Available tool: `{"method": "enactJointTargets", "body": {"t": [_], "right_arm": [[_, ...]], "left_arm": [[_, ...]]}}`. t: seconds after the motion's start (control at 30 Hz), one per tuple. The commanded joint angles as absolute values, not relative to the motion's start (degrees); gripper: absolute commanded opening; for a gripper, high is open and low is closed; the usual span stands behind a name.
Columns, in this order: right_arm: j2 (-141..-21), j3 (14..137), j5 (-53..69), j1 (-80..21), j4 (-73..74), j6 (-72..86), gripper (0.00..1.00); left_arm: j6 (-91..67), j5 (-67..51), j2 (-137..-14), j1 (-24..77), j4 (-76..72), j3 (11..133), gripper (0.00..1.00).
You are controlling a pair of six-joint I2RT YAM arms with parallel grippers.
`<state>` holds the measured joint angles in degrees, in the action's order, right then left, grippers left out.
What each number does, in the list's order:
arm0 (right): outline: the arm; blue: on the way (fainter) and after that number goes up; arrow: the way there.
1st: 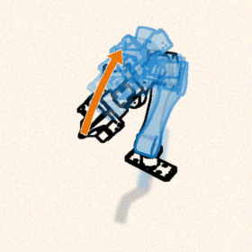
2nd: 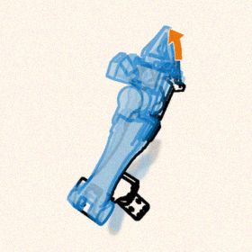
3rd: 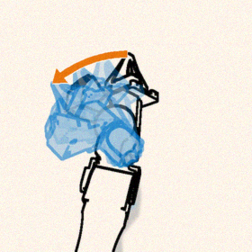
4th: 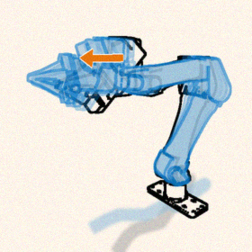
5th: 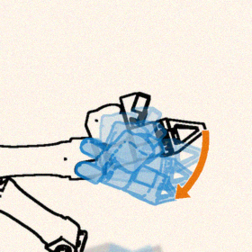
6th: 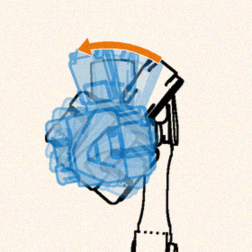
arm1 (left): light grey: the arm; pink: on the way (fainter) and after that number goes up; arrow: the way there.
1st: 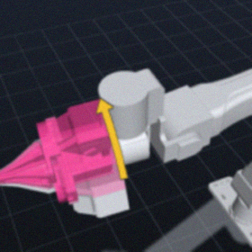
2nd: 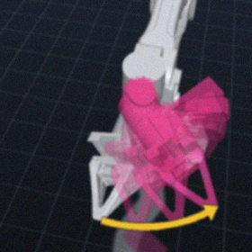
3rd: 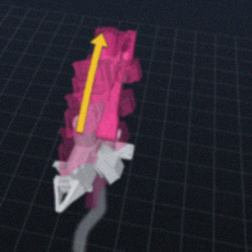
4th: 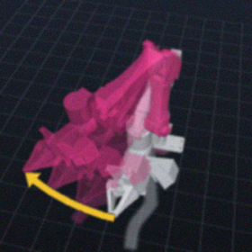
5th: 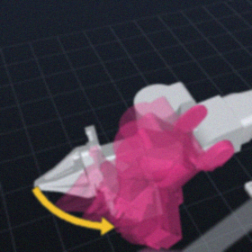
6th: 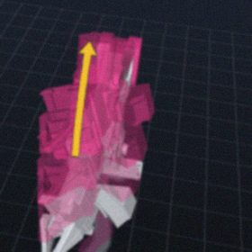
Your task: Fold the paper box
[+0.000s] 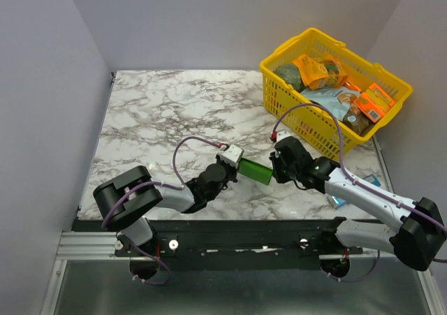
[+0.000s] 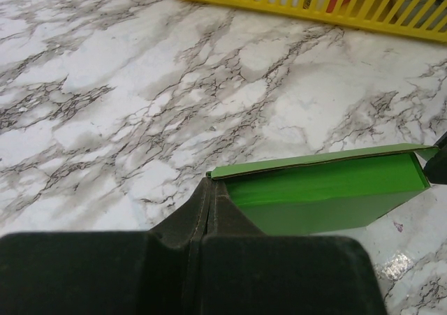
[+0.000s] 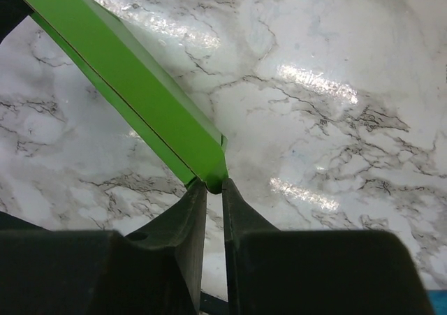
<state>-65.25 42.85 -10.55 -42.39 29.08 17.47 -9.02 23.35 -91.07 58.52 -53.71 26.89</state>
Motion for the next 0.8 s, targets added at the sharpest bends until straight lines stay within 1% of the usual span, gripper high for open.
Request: {"method": "enactJointTargets", "body": {"t": [0.0, 0.1, 0.2, 0.37, 0.4, 0.5, 0.7, 0.77], "right_arm": [[-65.5, 43.9, -10.3, -42.7, 27.9, 17.3, 0.26], [-64.7, 44.1, -10.7, -42.7, 28.3, 17.3, 0.30], [-64.1, 44.1, -10.9, -42.7, 28.4, 17.2, 0.30], [-64.6, 44.0, -10.6, -42.7, 28.2, 17.1, 0.19], [-64.7, 44.0, -10.5, -42.7, 28.1, 17.1, 0.15], [-64.8, 44.3, -10.0, -42.7, 28.0, 17.0, 0.09], [-64.0, 46.1, -8.7, -42.7, 28.0, 18.8, 0.01], [-64.2, 46.6, -8.0, -42.7, 28.1, 20.2, 0.01]], "left_arm": [[-8.1, 23.6, -92.8, 59.3, -43.0, 24.9, 0.00], [-8.2, 23.6, -92.9, 59.4, -43.0, 25.0, 0.00], [-8.3, 23.6, -93.0, 59.4, -43.0, 25.0, 0.00], [-8.0, 23.6, -93.0, 59.6, -42.9, 25.1, 0.00], [-8.0, 23.6, -93.0, 59.6, -42.9, 25.1, 0.00], [-7.9, 23.6, -93.3, 59.8, -42.8, 25.1, 0.00], [-7.2, 24.3, -94.0, 60.6, -42.5, 25.3, 0.00], [-6.7, 24.7, -94.4, 61.1, -42.3, 25.6, 0.00]]}}
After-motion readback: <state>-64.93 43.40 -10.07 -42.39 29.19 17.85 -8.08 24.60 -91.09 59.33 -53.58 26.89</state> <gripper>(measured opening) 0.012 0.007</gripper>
